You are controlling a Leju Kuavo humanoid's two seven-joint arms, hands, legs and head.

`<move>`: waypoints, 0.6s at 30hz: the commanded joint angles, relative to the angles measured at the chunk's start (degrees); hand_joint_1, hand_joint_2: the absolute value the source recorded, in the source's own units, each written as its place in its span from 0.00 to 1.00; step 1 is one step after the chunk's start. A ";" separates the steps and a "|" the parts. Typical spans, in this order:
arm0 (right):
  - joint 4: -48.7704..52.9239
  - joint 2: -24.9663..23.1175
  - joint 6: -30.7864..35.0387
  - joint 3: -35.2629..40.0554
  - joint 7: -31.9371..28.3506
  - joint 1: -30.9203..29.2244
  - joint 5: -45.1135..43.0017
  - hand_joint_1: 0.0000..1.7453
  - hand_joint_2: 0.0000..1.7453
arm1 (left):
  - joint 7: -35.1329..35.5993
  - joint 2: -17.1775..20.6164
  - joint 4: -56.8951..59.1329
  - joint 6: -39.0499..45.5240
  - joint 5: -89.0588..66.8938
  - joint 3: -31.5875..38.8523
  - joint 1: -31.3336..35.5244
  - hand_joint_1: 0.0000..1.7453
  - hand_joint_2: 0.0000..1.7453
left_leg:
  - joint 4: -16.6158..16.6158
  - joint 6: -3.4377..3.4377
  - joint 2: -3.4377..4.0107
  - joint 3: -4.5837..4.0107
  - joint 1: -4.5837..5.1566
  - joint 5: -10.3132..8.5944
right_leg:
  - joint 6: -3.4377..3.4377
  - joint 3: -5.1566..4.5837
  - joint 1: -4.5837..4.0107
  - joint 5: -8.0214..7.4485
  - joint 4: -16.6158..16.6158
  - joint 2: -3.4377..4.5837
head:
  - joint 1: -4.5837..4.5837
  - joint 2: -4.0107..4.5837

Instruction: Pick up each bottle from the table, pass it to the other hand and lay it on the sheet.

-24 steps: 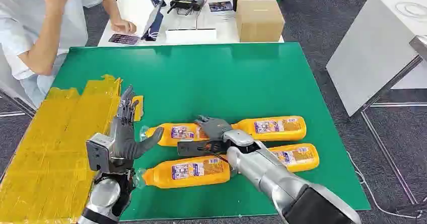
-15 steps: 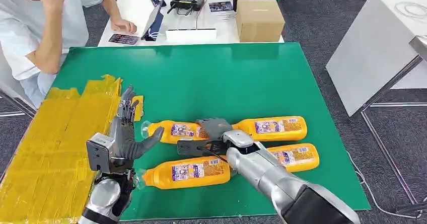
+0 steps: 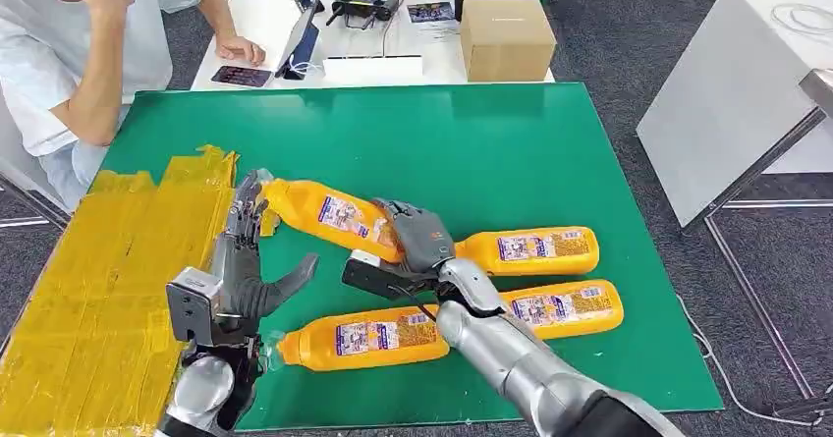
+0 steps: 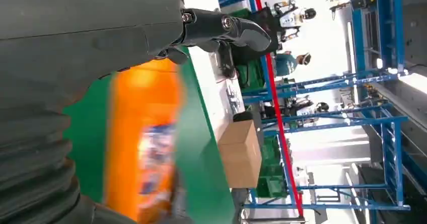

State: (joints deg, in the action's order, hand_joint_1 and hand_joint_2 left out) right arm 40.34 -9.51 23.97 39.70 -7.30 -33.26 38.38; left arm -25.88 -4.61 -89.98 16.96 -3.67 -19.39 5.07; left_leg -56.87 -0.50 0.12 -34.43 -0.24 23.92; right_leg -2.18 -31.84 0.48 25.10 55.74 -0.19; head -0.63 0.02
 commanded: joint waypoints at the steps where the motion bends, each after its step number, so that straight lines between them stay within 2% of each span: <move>1: 18.79 3.39 2.19 -8.84 -2.45 8.43 -2.27 1.00 1.00 | 0.04 0.93 0.25 0.80 -0.95 -0.97 -0.64 0.00 1.00 | 0.02 0.01 -0.19 0.23 -0.08 0.10 | 0.04 0.33 -0.08 0.12 -0.10 -0.17 | 0.00 0.00; 4: 19.18 3.34 2.23 -9.09 -2.73 8.71 -2.50 1.00 1.00 | -0.01 0.93 0.21 0.89 -1.01 -0.94 -0.70 0.00 1.00 | 0.03 0.00 -0.10 0.08 0.00 0.03 | 0.02 0.12 0.00 0.05 -0.04 -0.08 | 0.00 0.00; 8: 25.52 3.34 2.99 -14.01 -4.33 14.28 -6.95 1.00 1.00 | -0.80 0.90 -0.94 3.36 -3.09 -0.43 -2.40 0.00 1.00 | 0.02 0.02 -0.14 0.22 -0.08 0.11 | 0.05 0.32 -0.08 0.11 -0.10 -0.11 | 0.00 0.00; 16: 26.33 3.17 2.97 -14.60 -4.53 14.99 -7.64 1.00 1.00 | -0.76 0.95 -0.97 3.41 -3.17 -0.46 -2.50 0.00 1.00 | 0.03 0.01 -0.05 0.10 -0.02 0.08 | 0.03 0.13 -0.02 0.06 -0.05 -0.02 | 0.00 0.00; 18: 28.92 2.84 1.89 -15.71 -7.94 17.26 -11.88 1.00 1.00 | -0.27 1.41 -0.61 2.71 -3.66 -1.24 -2.32 0.00 1.00 | 0.01 0.02 -0.08 0.16 -0.03 0.11 | 0.05 0.21 -0.04 0.09 -0.05 -0.05 | 0.00 0.00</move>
State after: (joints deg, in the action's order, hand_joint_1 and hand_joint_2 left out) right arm 64.57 -6.99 26.73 27.41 -11.72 -18.30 31.65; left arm -26.80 -4.59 -91.82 20.39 -6.62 -19.39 2.01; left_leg -56.87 -0.50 0.12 -34.48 -0.24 23.95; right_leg -2.18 -31.88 0.49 25.10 55.73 -0.19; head -0.63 0.02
